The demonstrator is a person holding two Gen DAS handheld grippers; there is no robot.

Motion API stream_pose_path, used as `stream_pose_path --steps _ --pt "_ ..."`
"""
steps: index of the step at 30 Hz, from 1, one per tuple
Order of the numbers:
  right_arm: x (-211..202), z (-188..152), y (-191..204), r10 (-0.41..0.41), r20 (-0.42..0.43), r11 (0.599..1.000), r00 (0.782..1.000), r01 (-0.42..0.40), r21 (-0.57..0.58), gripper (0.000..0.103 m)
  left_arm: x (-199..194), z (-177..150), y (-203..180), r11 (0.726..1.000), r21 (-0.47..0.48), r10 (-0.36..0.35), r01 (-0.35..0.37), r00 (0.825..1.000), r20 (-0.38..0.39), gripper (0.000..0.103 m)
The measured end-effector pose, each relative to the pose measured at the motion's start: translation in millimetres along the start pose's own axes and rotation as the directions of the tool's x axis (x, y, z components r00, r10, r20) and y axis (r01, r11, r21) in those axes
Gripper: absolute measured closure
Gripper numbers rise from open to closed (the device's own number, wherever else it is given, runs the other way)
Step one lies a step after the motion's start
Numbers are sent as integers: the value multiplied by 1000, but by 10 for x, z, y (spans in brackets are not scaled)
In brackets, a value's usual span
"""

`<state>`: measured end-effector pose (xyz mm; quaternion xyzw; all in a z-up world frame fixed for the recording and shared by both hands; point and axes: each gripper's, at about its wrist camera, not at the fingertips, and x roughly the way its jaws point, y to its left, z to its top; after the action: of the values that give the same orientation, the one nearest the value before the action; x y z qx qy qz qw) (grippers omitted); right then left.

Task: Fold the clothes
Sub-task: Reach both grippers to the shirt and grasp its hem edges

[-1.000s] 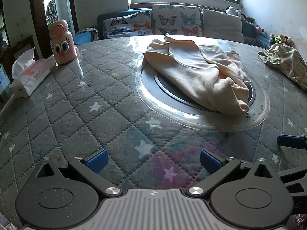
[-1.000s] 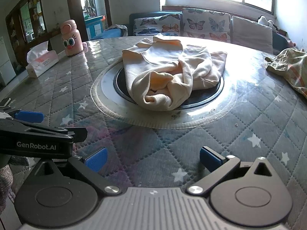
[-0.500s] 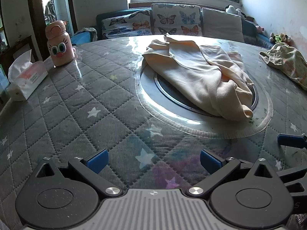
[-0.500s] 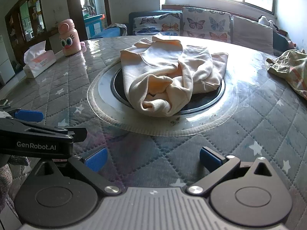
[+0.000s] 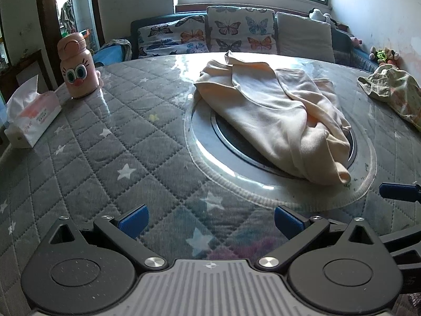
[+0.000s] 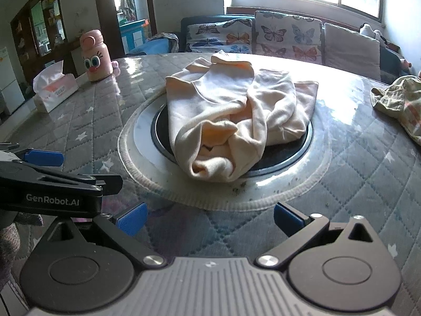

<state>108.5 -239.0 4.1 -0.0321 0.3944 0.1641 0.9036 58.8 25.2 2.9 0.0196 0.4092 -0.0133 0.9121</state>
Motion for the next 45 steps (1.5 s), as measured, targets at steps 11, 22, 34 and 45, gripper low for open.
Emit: stream_pose_path --steps 11,22,34,45 --pt "-48 247 -201 23 29 1000 999 -23 19 1 3 279 -84 1000 31 -2 0 999 47 0" --pt "72 653 -671 -18 55 997 998 14 76 22 118 755 -344 990 137 -63 45 990 126 15" --pt "530 1102 -878 23 42 999 999 -24 36 50 649 1040 -744 944 278 -208 177 974 87 41" --pt "739 1268 -916 114 18 993 993 -115 33 62 934 1028 -801 916 338 -244 216 969 43 90"
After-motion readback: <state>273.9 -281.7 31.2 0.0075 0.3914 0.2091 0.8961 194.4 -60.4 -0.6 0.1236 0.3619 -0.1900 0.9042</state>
